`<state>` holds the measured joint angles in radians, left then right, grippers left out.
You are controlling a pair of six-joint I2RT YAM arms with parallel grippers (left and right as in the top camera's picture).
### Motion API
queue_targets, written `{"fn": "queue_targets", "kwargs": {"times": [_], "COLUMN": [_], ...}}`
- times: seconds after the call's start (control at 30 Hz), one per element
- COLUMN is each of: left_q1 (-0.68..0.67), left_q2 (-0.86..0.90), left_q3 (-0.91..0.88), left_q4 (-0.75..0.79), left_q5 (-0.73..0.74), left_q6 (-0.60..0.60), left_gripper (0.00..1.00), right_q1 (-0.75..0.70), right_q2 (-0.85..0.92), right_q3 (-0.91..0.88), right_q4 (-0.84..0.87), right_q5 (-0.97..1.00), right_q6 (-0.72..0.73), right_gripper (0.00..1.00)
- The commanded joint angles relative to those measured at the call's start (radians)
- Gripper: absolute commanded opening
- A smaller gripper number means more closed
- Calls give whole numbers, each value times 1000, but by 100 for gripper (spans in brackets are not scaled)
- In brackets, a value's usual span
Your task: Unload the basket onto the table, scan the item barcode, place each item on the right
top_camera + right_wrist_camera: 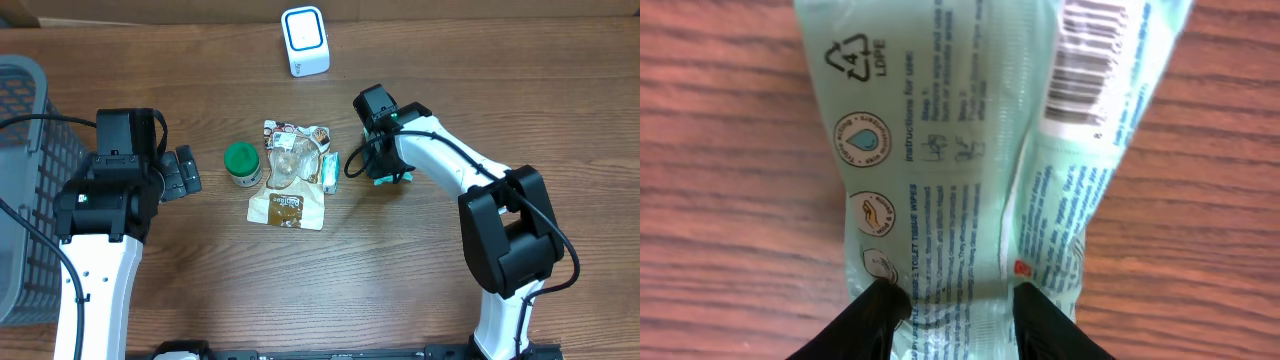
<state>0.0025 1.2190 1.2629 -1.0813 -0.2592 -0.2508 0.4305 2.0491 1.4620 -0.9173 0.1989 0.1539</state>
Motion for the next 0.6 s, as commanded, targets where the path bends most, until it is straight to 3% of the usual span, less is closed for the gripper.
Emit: {"fn": "queue_targets", "kwargs": {"times": [0.0,0.17,0.27,0.33,0.57], "left_q1": [4,4,4,4,4], "left_q2": [3,3,3,3,3], "left_q3": [2,2,2,2,2], "left_q4": [2,1,1,1,2], "left_q5": [-10,-10,-10,-10,-10], "left_q6": [19,19,19,19,19], "left_gripper": [100,100,100,100,100], "right_q1": [-12,-20,-51,-77,-147], "right_q2": [-13,-92,-107,-101,-37], "right_q3": [68,122,122,109,45], "right_q4": [-16,-12,-45,-46,124], "right_q5": [-103,-92,109,160,29], "right_q6": [-28,77,397,519,532], "right_gripper": [40,40,50,53,52]}}
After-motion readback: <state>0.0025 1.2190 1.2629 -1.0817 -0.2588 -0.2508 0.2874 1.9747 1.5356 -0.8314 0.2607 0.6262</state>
